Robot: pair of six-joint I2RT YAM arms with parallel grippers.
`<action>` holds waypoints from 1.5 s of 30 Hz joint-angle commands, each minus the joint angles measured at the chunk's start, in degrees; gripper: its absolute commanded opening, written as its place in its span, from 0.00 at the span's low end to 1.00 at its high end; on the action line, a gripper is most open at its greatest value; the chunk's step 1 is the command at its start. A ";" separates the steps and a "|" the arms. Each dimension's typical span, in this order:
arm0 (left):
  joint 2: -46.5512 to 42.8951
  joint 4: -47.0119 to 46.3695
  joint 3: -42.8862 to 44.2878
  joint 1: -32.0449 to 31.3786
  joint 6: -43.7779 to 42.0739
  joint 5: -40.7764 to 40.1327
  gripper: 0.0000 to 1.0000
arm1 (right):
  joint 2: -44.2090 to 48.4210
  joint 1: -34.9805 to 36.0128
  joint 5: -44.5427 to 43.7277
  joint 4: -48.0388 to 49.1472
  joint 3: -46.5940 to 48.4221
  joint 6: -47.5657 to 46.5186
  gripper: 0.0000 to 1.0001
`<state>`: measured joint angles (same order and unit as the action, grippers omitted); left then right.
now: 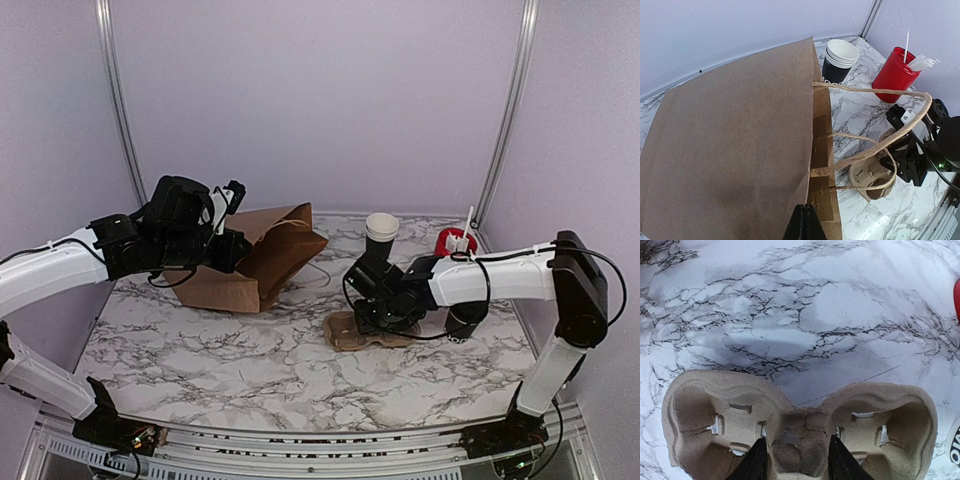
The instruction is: Pack the takeout coffee
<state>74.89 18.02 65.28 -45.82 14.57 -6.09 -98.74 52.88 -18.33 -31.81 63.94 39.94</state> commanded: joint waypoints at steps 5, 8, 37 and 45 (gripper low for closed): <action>-1.32 -0.76 0.99 0.03 -0.73 -0.24 0.00 | 3.90 0.55 -1.71 -0.83 1.96 -0.54 0.38; -1.19 -0.79 1.07 0.03 -0.93 -0.33 0.00 | 4.76 0.59 -1.85 -1.14 2.27 -0.79 0.38; -0.53 -0.71 1.37 0.03 -0.78 0.29 0.00 | 10.55 1.26 -2.92 -2.46 2.68 -1.36 0.34; -0.52 -0.77 1.24 0.03 -0.66 0.44 0.00 | 8.91 1.26 -1.13 -2.62 2.53 -1.75 0.47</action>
<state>74.89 18.02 65.30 -45.82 14.13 -6.04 -88.73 53.52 -20.01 -33.95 64.69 38.65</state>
